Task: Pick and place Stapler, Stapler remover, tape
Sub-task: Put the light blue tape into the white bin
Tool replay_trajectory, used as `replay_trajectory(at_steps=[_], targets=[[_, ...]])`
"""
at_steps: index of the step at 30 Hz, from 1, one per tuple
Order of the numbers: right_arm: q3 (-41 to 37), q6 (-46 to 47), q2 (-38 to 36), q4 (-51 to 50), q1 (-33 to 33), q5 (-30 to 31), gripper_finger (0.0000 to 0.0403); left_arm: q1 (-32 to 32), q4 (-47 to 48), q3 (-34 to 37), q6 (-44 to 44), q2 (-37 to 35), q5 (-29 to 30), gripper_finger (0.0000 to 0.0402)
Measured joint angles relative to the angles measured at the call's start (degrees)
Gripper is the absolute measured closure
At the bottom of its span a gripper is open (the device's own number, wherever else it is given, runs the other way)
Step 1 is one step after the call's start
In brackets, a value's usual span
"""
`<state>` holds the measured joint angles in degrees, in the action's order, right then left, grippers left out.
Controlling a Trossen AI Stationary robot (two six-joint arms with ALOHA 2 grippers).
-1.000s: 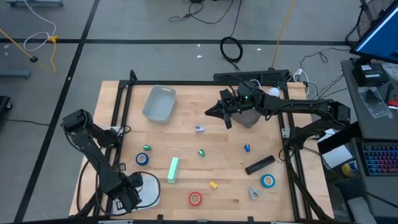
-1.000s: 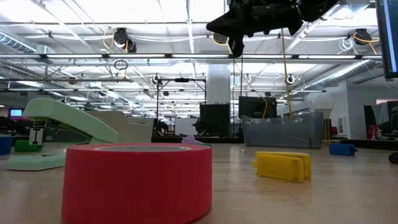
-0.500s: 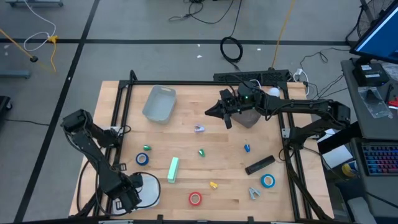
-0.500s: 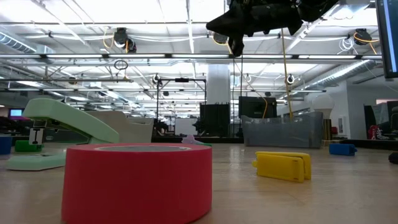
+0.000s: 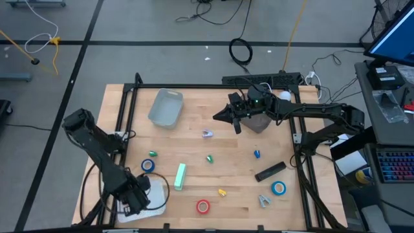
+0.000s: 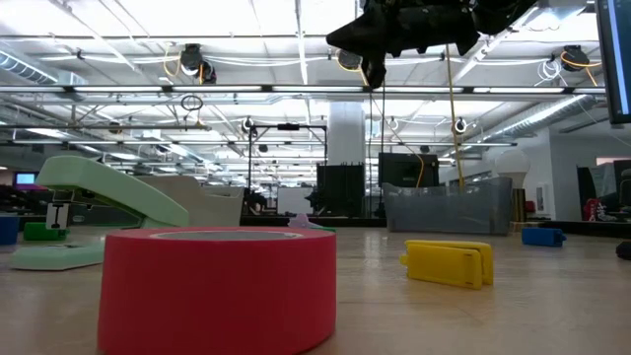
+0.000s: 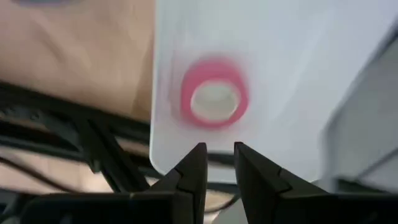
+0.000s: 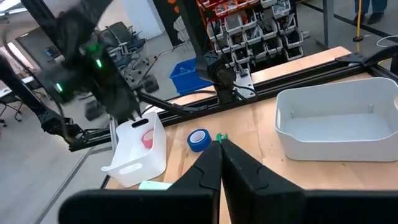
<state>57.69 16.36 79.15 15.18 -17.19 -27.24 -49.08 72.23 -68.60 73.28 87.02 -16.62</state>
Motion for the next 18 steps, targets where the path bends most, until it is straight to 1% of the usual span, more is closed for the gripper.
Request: replay_trajectory(at_steps=[1,3,7,9,11,14,18], targets=[[0.00,-0.02,0.00,0.00,0.04,-0.30,0.0402,0.50,0.79,-1.43,0.81,-1.21,3.70,0.0316],[0.00,0.15,0.00,0.02,0.02,-3.06,0.0402,1.39,1.62,-4.22,2.28,-3.49,13.11,0.0316],[0.00,2.42,0.00,-0.01,0.19,-8.56,0.0402,2.02,0.87,-7.12,3.97,-8.90,36.77,0.0316],[0.00,2.67,-0.01,-0.07,0.50,-10.65,0.0402,2.38,0.18,-7.17,3.72,-11.14,45.18,0.0316],[0.00,3.11,-0.75,-0.99,1.03,-11.89,0.0402,2.98,0.01,-7.06,3.66,-12.91,50.22,0.0316],[0.04,3.57,-2.58,-1.95,2.30,-12.03,0.0402,4.57,-2.53,-7.04,2.84,-14.48,54.81,0.0316],[0.04,2.39,-5.86,-6.00,4.39,-11.98,0.0402,6.72,-10.33,-7.02,-3.54,-14.86,60.77,0.0316]])
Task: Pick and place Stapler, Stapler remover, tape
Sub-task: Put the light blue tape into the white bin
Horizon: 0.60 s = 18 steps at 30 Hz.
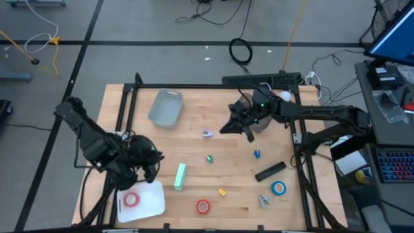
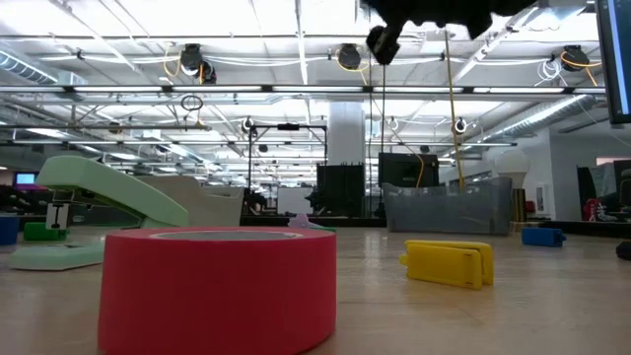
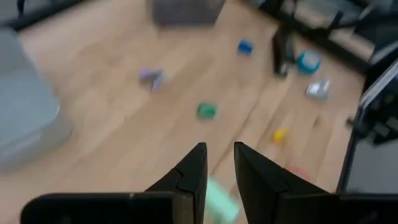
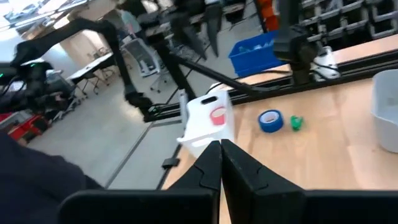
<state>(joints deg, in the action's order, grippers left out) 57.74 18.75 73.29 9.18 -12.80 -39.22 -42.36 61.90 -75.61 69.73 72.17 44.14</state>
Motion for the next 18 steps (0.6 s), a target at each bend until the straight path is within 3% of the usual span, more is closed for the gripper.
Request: replay_trajectory(at_steps=[6,10,18], targets=[[0.00,-1.70,-5.60,-11.65,3.29,0.83,0.0402,3.50,-9.52,0.00,-12.14,-0.01,2.95,0.0316],[0.00,0.09,-9.35,-23.07,7.43,6.16,0.0402,5.85,-9.38,0.00,-16.31,-0.12,2.50,0.0316],[0.00,19.61,-14.08,-42.57,19.08,17.31,0.0403,10.16,-9.60,0.03,-26.31,-2.17,-2.22,0.0316]])
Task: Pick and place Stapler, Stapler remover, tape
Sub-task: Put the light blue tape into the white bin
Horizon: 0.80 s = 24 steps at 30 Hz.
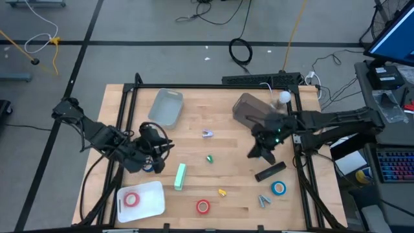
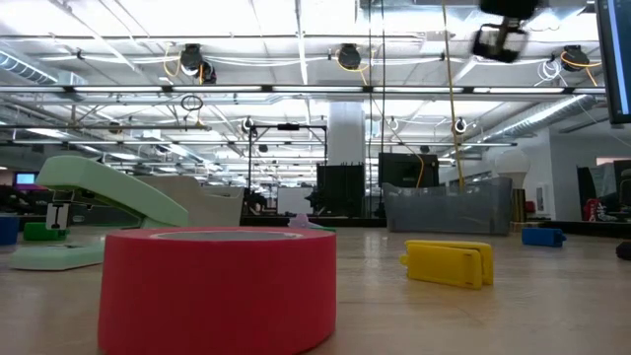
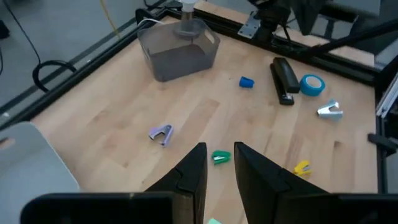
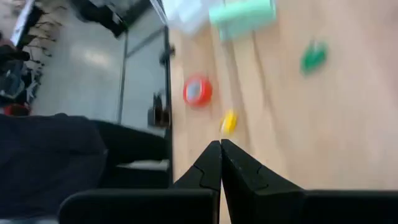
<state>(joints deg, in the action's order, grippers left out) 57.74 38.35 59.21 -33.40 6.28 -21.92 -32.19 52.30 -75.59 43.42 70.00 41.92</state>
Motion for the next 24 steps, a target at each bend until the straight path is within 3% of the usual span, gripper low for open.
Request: replay_trajectory(at_steps=[11,18,24], targets=[[0.00,36.82,0.07,-18.96,16.28,6.24,0.0403,4.62,-8.52,0.02,-17.34,-1.46,-10.67,0.0316],[-0.02,58.26,1.28,-24.15,27.16,11.31,0.0403,6.90,-11.17,0.04,-23.69,-1.01,-14.83,0.0316],[-0.02,74.13,3.86,-27.37,33.95,11.50,0.0403,8.34,-13.65,0.04,-28.27,-1.03,-16.95,0.0316]])
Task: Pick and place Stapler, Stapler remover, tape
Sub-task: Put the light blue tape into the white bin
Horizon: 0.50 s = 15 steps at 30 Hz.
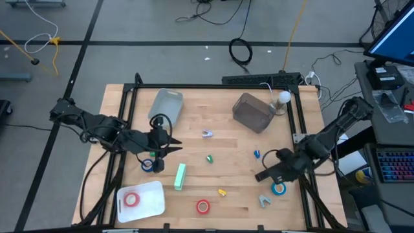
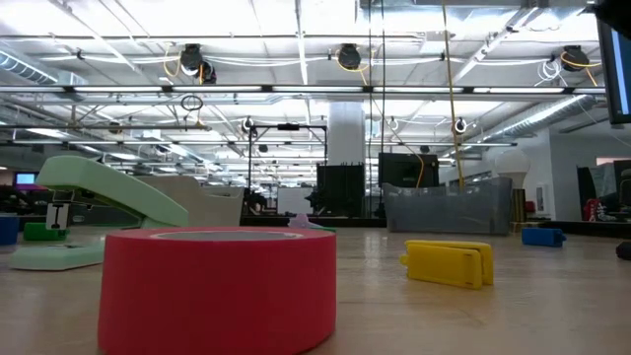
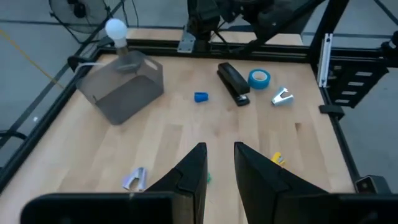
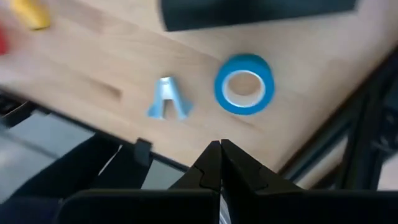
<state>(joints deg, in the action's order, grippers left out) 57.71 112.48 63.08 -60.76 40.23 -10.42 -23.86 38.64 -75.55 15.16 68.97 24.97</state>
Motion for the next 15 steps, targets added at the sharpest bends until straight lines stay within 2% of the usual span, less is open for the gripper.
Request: replay_trajectory(at_steps=[5,10,15], targets=[[-0.02,7.97,3.04,-1.41,2.81,0.09,0.0403,1.08,0.11,0.00,-1.42,0.02,-1.56,0.0316],[-0.02,8.33,6.18,-0.39,3.80,0.07,0.0396,1.44,0.12,0.00,-2.09,0.02,-2.25,0.0316],[-0.02,6.91,9.04,-0.96,3.82,-0.04,0.0370,1.44,0.12,0.00,-3.12,0.02,-2.25,0.0316]])
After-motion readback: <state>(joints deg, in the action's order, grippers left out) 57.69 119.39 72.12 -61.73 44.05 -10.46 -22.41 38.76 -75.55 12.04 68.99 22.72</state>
